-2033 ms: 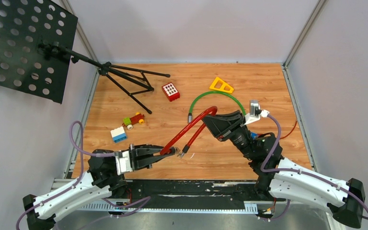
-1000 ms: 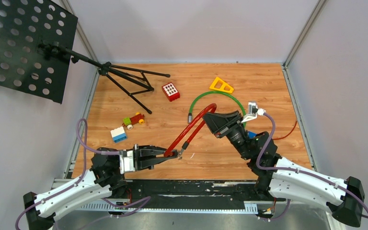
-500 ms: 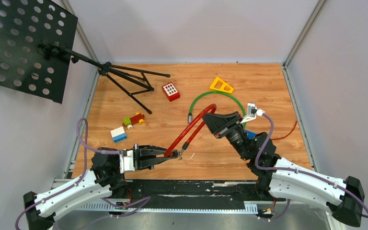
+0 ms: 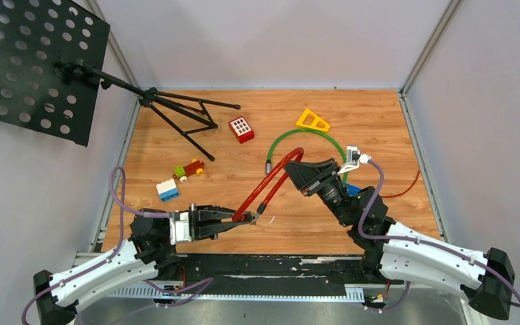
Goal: Lock with the key
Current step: Lock the lock.
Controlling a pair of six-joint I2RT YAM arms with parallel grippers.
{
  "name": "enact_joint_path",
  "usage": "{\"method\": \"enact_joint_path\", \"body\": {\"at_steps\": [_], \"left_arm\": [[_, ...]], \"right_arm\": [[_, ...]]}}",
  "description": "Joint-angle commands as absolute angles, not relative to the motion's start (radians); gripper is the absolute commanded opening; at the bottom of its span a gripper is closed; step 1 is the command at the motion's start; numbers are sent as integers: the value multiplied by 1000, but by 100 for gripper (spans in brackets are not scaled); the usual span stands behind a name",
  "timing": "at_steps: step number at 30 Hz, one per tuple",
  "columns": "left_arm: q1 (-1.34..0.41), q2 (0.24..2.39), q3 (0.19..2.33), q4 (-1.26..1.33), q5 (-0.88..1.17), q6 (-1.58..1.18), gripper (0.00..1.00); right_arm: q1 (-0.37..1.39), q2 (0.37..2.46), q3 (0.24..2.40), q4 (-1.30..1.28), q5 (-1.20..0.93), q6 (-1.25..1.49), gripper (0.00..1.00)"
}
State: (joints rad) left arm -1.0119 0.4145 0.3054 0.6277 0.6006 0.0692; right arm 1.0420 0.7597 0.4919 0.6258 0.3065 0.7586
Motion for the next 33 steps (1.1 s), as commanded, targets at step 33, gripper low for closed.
{"method": "enact_joint_path", "body": {"at_steps": [33], "left_arm": [[-1019,356,334,526,225,65,0]], "right_arm": [[1071,640,482,525,620,777,0]]}}
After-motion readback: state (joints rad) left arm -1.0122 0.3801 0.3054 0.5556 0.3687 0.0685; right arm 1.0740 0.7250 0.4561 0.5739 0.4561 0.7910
